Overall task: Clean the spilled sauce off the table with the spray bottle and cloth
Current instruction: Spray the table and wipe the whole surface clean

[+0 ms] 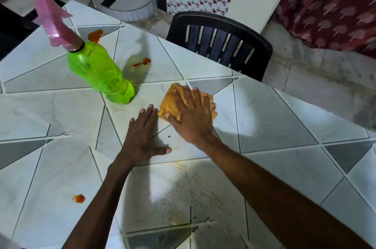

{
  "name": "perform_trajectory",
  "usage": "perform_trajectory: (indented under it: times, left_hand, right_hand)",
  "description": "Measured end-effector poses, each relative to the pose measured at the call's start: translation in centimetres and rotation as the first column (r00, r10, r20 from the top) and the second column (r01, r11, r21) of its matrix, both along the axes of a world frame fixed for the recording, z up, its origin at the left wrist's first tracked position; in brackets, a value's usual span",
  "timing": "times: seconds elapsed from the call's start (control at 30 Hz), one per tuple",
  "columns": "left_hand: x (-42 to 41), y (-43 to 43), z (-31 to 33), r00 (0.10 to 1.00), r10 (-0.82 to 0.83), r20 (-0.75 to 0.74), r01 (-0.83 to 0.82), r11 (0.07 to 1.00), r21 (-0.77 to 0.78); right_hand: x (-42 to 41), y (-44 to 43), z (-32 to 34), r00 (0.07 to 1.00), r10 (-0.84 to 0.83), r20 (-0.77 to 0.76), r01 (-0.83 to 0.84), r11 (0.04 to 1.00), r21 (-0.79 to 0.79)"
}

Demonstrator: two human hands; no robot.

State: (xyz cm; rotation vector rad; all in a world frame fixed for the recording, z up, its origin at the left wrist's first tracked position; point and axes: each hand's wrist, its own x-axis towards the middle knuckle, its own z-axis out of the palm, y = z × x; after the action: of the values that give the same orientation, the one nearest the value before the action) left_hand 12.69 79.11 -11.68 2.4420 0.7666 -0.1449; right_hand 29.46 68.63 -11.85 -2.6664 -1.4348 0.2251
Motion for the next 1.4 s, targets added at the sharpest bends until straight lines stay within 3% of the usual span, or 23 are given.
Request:
perform_trajectory:
  times: [0.1, 0.2, 0.3, 0.37, 0.43, 0.53, 0.63, 0.73, 0.83, 0.93, 1.0, 1.1, 1.2, 1.4]
  left_hand:
    - [-0.4, 0.4, 0.1, 0.999, -0.053, -0.005, 0.052, 0.998, -0.028]
    - [-0.4, 0.5, 0.2, 0.997, -0.072, -0.017, 0.071, 0.997, -0.044]
    - [-0.4, 0.4, 0.3, 0.998, -0.054, -0.027, 0.053, 0.998, -0.040]
    - [-0.1, 0.3, 0.3, 0.998, -0.050, -0.039, 0.050, 0.999, -0.007]
    - [0.0, 0.0, 0.4, 0.998, -0.043, -0.042, 0.044, 0.999, 0.031]
    - [-0.2, 0.0, 1.0, 0.998, -0.042, -0.049, 0.043, 0.999, 0.017]
    - [-1.2, 0.2, 1.4, 0.993, -0.113, -0.044, 0.113, 0.993, -0.018]
    - [-2.3, -0.4, 1.5, 0.985, -0.164, -0.046, 0.165, 0.986, 0.011]
    - [-2.2, -2.2, 1.3, 0.980, -0.194, -0.037, 0.196, 0.978, 0.068]
    - [-1.4, -3.8, 1.0, 0.979, -0.202, 0.033, 0.198, 0.976, 0.092]
    - [-0.2, -4.9, 0.9, 0.973, -0.220, 0.077, 0.210, 0.971, 0.115]
    - [2.2, -6.8, 1.4, 0.961, -0.254, 0.108, 0.237, 0.960, 0.148]
    - [4.7, -9.0, 1.6, 0.942, -0.316, 0.110, 0.298, 0.942, 0.154]
    - [7.5, -12.4, 0.9, 0.930, -0.368, 0.014, 0.364, 0.924, 0.118]
  right_hand:
    - [-2.8, -6.2, 0.5, 0.989, 0.148, -0.004, -0.148, 0.989, -0.007]
    - [-0.9, -13.1, 0.1, 0.983, 0.181, 0.007, -0.181, 0.983, -0.026]
    - [3.4, -14.5, -0.4, 0.998, -0.012, 0.058, 0.015, 0.998, -0.053]
    - [4.8, -11.1, -0.6, 0.974, -0.218, 0.056, 0.221, 0.974, -0.051]
    - [3.4, -6.7, -0.7, 0.952, -0.305, 0.005, 0.305, 0.952, -0.032]
    - [-2.1, -4.5, -0.5, 0.997, -0.072, -0.001, 0.072, 0.997, -0.022]
    - [-5.6, -10.1, 0.5, 0.982, 0.186, -0.013, -0.186, 0.982, -0.017]
    - [-4.9, -18.5, 0.5, 0.966, 0.259, -0.010, -0.259, 0.966, -0.005]
    - [-1.2, -22.4, 0.0, 0.989, 0.145, 0.034, -0.145, 0.989, -0.017]
    - [2.2, -18.4, -0.4, 0.982, -0.185, 0.029, 0.185, 0.982, -0.019]
    - [3.1, -15.3, -0.4, 0.954, -0.300, -0.023, 0.299, 0.954, -0.023]
    - [2.0, -16.0, -0.4, 0.967, -0.255, -0.021, 0.254, 0.967, -0.006]
    - [-1.9, -22.3, -0.3, 0.987, -0.163, -0.010, 0.163, 0.986, 0.035]
    - [-5.6, -34.7, -0.4, 0.976, -0.215, 0.019, 0.215, 0.977, -0.001]
